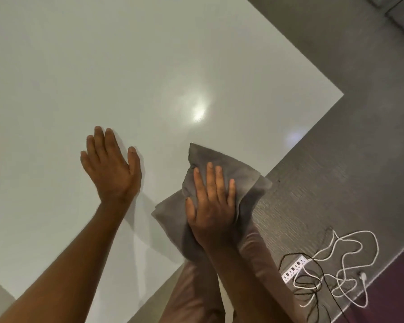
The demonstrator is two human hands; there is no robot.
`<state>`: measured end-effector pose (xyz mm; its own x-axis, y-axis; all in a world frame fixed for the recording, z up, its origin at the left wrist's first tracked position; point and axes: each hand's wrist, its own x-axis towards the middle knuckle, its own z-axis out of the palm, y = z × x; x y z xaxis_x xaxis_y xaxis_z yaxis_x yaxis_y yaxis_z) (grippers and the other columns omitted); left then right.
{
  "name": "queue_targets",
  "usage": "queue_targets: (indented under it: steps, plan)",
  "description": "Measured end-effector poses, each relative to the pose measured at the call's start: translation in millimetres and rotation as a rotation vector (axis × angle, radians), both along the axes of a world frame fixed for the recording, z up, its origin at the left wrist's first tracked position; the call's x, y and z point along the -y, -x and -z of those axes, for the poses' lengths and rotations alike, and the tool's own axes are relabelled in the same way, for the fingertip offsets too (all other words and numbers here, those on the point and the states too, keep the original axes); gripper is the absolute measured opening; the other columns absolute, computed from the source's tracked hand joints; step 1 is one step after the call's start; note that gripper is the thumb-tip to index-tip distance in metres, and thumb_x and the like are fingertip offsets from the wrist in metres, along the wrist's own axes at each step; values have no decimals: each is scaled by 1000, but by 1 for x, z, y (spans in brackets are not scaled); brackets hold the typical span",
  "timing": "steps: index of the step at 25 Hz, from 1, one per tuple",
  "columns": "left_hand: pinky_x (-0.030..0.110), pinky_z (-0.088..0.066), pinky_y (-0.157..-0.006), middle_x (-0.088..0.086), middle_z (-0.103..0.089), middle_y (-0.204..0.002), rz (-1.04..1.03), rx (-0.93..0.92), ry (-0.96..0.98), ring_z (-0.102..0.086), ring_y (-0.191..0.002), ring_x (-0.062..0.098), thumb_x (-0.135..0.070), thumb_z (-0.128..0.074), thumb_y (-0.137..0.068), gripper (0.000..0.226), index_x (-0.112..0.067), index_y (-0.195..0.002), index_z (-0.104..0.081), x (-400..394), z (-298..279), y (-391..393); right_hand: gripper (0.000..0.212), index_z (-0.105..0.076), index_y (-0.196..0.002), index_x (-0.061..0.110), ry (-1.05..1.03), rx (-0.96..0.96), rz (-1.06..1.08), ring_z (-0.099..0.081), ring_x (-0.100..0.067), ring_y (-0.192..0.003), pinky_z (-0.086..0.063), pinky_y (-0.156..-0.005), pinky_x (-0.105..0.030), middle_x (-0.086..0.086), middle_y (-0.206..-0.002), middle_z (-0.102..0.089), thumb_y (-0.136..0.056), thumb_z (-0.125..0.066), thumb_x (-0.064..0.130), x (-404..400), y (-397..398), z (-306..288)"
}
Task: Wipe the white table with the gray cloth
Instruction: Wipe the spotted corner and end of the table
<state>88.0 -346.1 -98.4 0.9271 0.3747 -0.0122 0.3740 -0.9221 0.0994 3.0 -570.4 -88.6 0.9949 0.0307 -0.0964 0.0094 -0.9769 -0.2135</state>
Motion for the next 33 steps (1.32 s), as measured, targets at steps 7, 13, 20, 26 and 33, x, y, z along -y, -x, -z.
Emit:
queue_targets:
  steps: [7,13,20,26,33]
  plan:
    - [65,-21,-123,17,-28,-169,-1,56,79,-24,-156,39,-41,-35,-107,60,-8,-157,-31,12,-5,-3,66,-23,-168,26,89,62,174,-18,-23,-163,-18,-131,-53,-6,-176,-21,-108,-32,53,93,-107,12]
    - [63,-14,-125,21,-26,-171,166,20,237,-24,-157,40,-35,-38,-104,66,1,-160,-32,102,-30,-45,66,-24,-168,24,62,96,244,-16,-25,-164,-13,-133,-52,-8,-176,-20,-107,-24,51,171,-203,13]
    - [52,-8,-132,7,-12,-176,476,-11,344,-11,-163,27,-42,-38,-110,64,-13,-166,-25,175,-30,-108,67,-26,-166,23,13,108,328,-20,-29,-163,-15,-132,-55,-11,-174,-24,-107,-26,53,173,-212,17]
    - [54,-11,-131,8,-16,-176,594,-73,262,-13,-163,29,-47,-29,-110,65,-13,-166,-25,191,-16,-115,65,-19,-168,19,-256,105,545,-4,-26,-165,-10,-134,-43,-13,-177,-12,-111,-34,46,80,-82,12]
    - [53,-11,-131,4,-18,-176,624,-36,100,-14,-163,29,-52,-29,-109,66,-18,-166,-22,193,3,-111,71,-26,-162,4,-728,203,1101,-18,15,-153,-16,-117,2,-18,-159,-42,-104,-58,31,-22,19,1]
